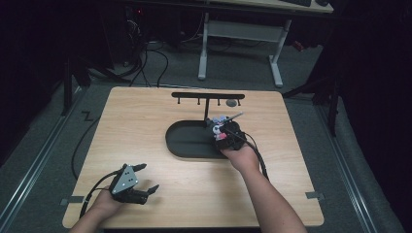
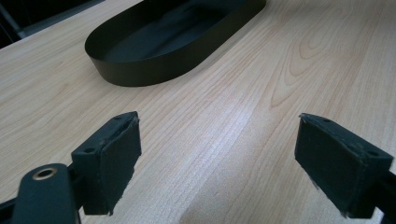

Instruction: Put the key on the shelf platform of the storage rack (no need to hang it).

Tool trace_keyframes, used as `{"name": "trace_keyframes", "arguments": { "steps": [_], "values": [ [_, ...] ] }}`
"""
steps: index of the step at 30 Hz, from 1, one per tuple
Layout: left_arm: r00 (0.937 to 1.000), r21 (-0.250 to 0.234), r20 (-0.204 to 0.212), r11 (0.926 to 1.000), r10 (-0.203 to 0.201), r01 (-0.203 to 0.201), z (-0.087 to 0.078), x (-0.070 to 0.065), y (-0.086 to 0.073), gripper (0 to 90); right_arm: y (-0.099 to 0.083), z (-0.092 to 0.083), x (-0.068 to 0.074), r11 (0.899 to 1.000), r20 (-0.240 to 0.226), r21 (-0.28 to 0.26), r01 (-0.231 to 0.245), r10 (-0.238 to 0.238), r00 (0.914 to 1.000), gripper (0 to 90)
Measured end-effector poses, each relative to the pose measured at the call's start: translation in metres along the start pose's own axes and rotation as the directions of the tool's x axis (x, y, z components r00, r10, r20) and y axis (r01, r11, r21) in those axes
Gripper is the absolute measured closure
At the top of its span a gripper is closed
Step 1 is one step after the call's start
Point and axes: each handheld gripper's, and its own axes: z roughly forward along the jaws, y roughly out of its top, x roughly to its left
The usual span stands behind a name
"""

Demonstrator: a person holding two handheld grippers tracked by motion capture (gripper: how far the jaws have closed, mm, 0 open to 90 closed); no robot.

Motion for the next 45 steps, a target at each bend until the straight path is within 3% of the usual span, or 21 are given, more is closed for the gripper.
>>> {"name": "trace_keyframes", "arguments": {
  "steps": [14,21,30,45],
  "values": [
    [1.0,-0.001,0.0,1.0,-0.001,0.001,0.0,0.0,0.0,15.4,0.001,0.026,0.007,0.998,0.009,0.054,0.008,-0.009,0.9999,47.8],
    [1.0,0.001,0.003,1.0,-0.003,0.003,0.0,0.0,0.0,15.4,-0.003,0.029,0.013,0.997,0.008,0.073,0.029,-0.03,0.9995,47.7],
    [1.0,0.007,-0.002,1.0,0.004,-0.004,0.0,0.0,0.0,15.4,-0.011,0.03,0.007,0.997,-0.012,0.073,-0.014,0.015,0.9998,46.5],
    [1.0,0.004,-0.001,1.0,0.003,-0.003,0.0,0.0,0.0,15.4,-0.007,0.036,0.01,0.998,0.001,0.068,-0.012,0.011,0.9999,42.5]
  ]
}}
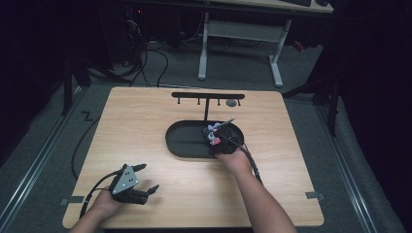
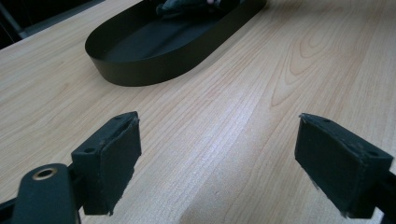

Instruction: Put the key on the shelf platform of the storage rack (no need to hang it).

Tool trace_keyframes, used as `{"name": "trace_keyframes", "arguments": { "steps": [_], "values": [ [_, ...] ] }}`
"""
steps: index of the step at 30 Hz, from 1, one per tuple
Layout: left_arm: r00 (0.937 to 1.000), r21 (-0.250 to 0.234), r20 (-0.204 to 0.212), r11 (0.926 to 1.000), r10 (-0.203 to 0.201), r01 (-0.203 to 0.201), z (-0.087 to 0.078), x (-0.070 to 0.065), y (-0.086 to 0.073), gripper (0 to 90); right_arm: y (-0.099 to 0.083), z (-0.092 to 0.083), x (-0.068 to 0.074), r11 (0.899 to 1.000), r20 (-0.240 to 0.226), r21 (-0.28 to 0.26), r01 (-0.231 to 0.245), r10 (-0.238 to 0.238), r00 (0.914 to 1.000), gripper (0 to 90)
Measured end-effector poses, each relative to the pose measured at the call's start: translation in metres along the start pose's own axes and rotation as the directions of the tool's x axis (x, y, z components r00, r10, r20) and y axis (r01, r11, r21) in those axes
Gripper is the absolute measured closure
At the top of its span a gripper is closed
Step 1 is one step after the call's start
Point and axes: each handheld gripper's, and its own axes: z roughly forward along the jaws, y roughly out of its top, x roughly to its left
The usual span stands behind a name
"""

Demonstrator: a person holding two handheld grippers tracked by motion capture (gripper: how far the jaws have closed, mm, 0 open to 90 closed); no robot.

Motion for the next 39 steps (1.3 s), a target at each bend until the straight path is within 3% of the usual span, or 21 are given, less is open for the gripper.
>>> {"name": "trace_keyframes", "arguments": {
  "steps": [9,26,28,30,34,39],
  "values": [
    [1.0,0.002,-0.001,1.0,-0.004,0.004,0.001,0.0,0.0,15.4,0.001,-0.007,-0.002,0.999,-0.007,-0.025,-0.033,0.033,0.9994,26.7],
    [1.0,0.014,0.001,0.9999,0.0,0.0,0.002,0.0,0.001,15.4,-0.004,-0.039,-0.004,0.99,-0.048,-0.13,-0.059,0.053,0.9975,19.7],
    [1.0,0.015,-0.002,0.9999,0.001,-0.001,0.002,0.0,0.001,15.4,-0.007,-0.04,-0.005,0.986,-0.08,-0.148,-0.082,0.07,0.9943,16.7],
    [1.0,0.016,-0.003,0.9998,0.009,-0.009,0.002,-0.001,0.001,15.4,-0.009,-0.036,-0.004,0.984,-0.053,-0.15,-0.094,0.087,0.9948,16.9],
    [0.9999,0.013,-0.006,0.9998,0.016,-0.016,0.001,-0.002,0.001,15.4,-0.013,-0.033,-0.005,0.984,-0.021,-0.162,-0.077,0.075,0.997,15.1],
    [0.9998,0.004,-0.01,0.9999,0.015,-0.014,0.0,-0.002,0.0,15.4,-0.022,-0.034,-0.007,0.979,-0.013,-0.186,-0.087,0.086,0.9962,13.9]
  ]
}}
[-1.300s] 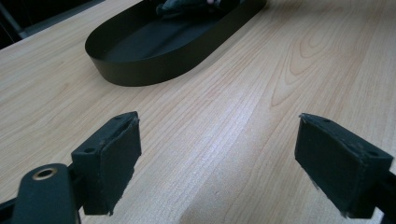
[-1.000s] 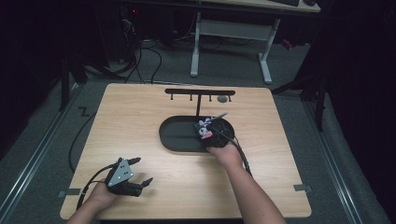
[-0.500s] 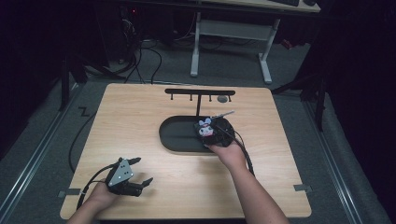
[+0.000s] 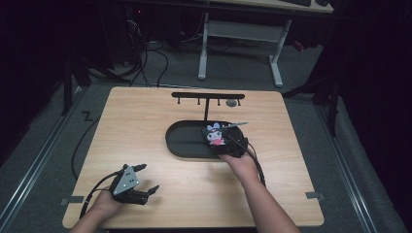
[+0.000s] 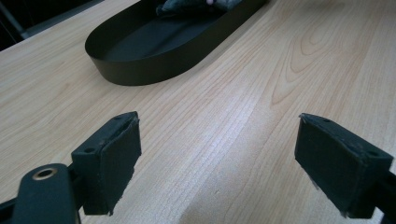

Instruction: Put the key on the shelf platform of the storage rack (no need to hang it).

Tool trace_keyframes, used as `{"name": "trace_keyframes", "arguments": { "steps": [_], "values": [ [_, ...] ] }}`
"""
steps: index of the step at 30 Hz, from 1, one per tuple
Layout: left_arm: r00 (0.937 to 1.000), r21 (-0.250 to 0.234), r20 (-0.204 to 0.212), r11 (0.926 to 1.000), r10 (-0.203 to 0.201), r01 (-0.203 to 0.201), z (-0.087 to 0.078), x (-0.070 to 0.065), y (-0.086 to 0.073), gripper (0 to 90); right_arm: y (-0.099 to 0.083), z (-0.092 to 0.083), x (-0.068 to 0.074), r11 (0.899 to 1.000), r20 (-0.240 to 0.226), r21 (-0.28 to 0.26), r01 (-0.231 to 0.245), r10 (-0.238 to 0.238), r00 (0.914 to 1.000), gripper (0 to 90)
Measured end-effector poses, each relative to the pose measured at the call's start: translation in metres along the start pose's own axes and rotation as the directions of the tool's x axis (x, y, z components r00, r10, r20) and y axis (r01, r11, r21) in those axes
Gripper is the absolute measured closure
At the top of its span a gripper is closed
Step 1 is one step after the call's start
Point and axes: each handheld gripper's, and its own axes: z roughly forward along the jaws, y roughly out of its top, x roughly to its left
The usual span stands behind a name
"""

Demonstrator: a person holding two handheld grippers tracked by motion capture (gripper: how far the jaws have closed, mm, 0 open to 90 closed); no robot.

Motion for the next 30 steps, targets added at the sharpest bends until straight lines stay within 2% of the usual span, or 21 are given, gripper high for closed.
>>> {"name": "trace_keyframes", "arguments": {
  "steps": [3,5,6,12,16,19,21,25,26,30],
  "values": [
    [1.0,0.0,0.0,1.0,0.006,-0.006,0.0,-0.001,0.0,15.4,-0.005,-0.002,-0.002,1.0,-0.001,-0.008,0.009,-0.009,1.0,13.8],
    [1.0,0.011,-0.003,0.9999,0.004,-0.004,0.001,0.0,0.001,15.4,-0.015,-0.005,-0.005,1.0,-0.042,-0.011,0.021,-0.021,0.9989,13.7],
    [1.0,0.011,-0.005,0.9999,0.001,-0.001,0.001,0.0,0.0,15.4,-0.019,-0.006,-0.005,1.0,-0.046,-0.017,0.022,-0.023,0.9987,13.5],
    [1.0,0.017,-0.008,0.9998,-0.003,0.003,0.002,0.0,0.001,15.4,-0.041,-0.015,-0.008,0.994,-0.036,-0.094,0.047,-0.051,0.9981,11.9],
    [0.9999,0.018,-0.011,0.9998,-0.005,0.005,0.002,0.0,0.001,15.4,-0.058,-0.028,-0.007,0.986,-0.068,-0.165,0.03,-0.042,0.9968,9.9],
    [0.9999,0.017,-0.017,0.9999,-0.001,0.001,0.002,-0.001,0.001,15.4,-0.066,-0.034,-0.006,0.982,-0.06,-0.182,0.055,-0.067,0.9959,9.0],
    [0.9998,0.019,-0.019,0.9998,0.003,-0.002,0.002,-0.001,0.001,15.4,-0.079,-0.04,-0.006,0.974,-0.047,-0.213,0.073,-0.085,0.9953,7.1],
    [0.9998,0.024,-0.018,0.9997,0.001,0.0,0.002,-0.001,0.001,15.4,-0.092,-0.044,-0.009,0.971,-0.051,-0.231,0.065,-0.079,0.9956,5.3],
    [0.9999,0.025,-0.013,0.9997,0.002,-0.001,0.003,-0.001,0.001,15.5,-0.1,-0.046,-0.013,0.965,-0.058,-0.257,0.059,-0.076,0.9954,4.8],
    [1.0,0.033,-0.008,0.9994,-0.002,0.002,0.004,0.0,0.002,15.4,-0.114,-0.049,-0.02,0.965,-0.068,-0.26,0.035,-0.054,0.9962,3.9]
  ]
}}
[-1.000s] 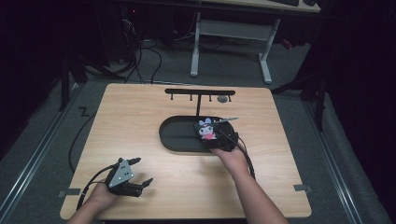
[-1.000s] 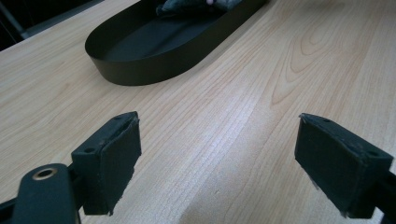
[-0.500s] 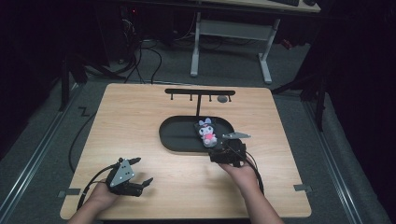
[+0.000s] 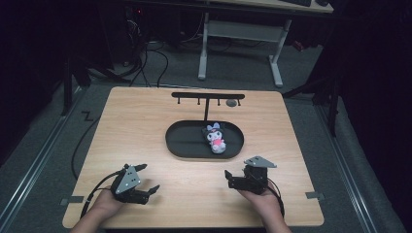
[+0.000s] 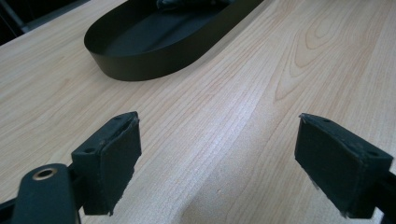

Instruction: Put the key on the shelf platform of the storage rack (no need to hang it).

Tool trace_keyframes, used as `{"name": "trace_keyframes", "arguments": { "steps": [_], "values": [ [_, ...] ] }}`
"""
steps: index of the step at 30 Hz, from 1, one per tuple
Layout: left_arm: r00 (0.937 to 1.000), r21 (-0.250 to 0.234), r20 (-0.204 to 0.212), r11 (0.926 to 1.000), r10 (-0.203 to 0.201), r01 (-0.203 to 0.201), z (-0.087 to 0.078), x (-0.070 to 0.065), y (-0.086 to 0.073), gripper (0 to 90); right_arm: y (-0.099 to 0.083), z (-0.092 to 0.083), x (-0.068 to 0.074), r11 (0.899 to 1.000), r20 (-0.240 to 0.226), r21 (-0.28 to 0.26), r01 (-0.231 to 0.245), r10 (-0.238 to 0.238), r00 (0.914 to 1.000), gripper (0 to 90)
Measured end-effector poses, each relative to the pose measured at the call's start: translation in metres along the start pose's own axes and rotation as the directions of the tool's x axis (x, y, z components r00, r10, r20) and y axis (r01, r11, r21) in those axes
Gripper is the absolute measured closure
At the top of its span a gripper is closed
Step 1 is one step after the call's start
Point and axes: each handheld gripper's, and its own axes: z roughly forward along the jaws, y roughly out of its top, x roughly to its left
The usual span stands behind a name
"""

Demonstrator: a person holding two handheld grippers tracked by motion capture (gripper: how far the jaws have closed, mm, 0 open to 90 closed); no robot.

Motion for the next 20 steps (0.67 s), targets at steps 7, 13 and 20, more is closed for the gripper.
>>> {"name": "trace_keyframes", "arguments": {
  "steps": [7,13,20],
  "values": [
    [0.9999,0.008,0.001,0.9999,0.011,-0.011,0.001,-0.001,0.001,15.4,-0.035,-0.019,-0.004,0.989,-0.032,-0.123,-0.083,0.079,0.9963,3.8],
    [0.9999,0.021,0.0,0.9997,0.016,-0.016,0.002,-0.002,0.001,15.5,-0.042,-0.026,-0.007,0.992,-0.012,-0.107,-0.063,0.062,0.998,3.9],
    [0.9999,0.01,0.003,0.9998,0.016,-0.016,0.0,-0.001,0.001,15.5,-0.04,-0.024,-0.006,0.99,-0.001,-0.129,-0.056,0.056,0.9984,5.2]
  ]
}}
